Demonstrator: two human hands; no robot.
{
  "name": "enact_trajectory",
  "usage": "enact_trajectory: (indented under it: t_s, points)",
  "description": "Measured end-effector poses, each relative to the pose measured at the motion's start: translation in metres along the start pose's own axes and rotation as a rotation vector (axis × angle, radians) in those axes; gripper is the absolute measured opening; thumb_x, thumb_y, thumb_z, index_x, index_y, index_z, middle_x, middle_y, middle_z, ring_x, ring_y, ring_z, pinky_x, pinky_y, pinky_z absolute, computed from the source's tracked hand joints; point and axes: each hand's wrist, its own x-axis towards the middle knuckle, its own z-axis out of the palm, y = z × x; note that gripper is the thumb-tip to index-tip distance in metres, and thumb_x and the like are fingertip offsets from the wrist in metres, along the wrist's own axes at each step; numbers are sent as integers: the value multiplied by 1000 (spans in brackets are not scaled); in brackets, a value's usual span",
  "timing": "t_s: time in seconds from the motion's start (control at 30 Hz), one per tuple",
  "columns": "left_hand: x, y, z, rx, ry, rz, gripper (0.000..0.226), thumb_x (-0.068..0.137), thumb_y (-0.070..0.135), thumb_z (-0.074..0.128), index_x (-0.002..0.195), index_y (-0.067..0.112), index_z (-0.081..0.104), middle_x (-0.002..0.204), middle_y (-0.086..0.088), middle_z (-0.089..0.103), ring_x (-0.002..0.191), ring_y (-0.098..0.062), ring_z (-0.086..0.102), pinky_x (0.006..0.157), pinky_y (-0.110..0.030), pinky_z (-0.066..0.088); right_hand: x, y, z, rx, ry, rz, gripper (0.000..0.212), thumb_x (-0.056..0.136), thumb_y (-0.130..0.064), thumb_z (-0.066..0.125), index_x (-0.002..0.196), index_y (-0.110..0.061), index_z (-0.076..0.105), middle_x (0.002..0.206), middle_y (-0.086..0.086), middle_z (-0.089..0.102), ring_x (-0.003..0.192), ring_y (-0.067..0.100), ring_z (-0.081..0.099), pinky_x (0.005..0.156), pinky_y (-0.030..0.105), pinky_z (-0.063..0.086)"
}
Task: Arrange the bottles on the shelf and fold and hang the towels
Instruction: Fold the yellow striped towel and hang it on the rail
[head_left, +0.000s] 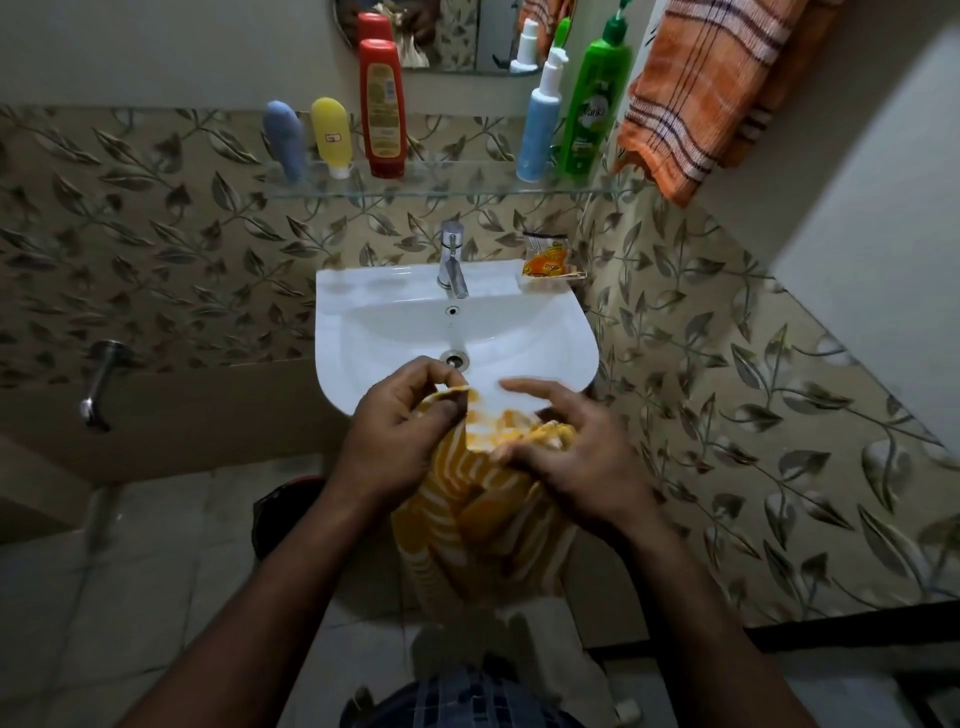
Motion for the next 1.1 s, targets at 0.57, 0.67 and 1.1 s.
enact_trajectory:
  t_s: [0.57,0.67,1.1]
  points:
    - [-3,-10,-5,-102,-45,-87,17,102,17,63,88,23,71,81,-8,72,76,-18,66,74,-37,54,11,-3,-44,166,402,34,10,95,-19,74,89,-26,74,79,-18,74,73,-1,67,66,18,53]
    - [-1,-5,-5,-10,-24,4,14,102,23,68,92,33,73,83,-3,73,75,-17,67,69,-34,55,4,2,-29,167,256,48,22,91,-22,81,108,-34,74,96,-11,72,83,6,70,68,25,57]
    - [-11,-11,-13,110,-383,-72,19,92,35,79,91,17,71,84,0,72,78,-15,70,70,-32,55,1,-4,-46,520,184,-16,25,90,-24,72,106,-5,74,108,5,79,92,20,74,77,31,61]
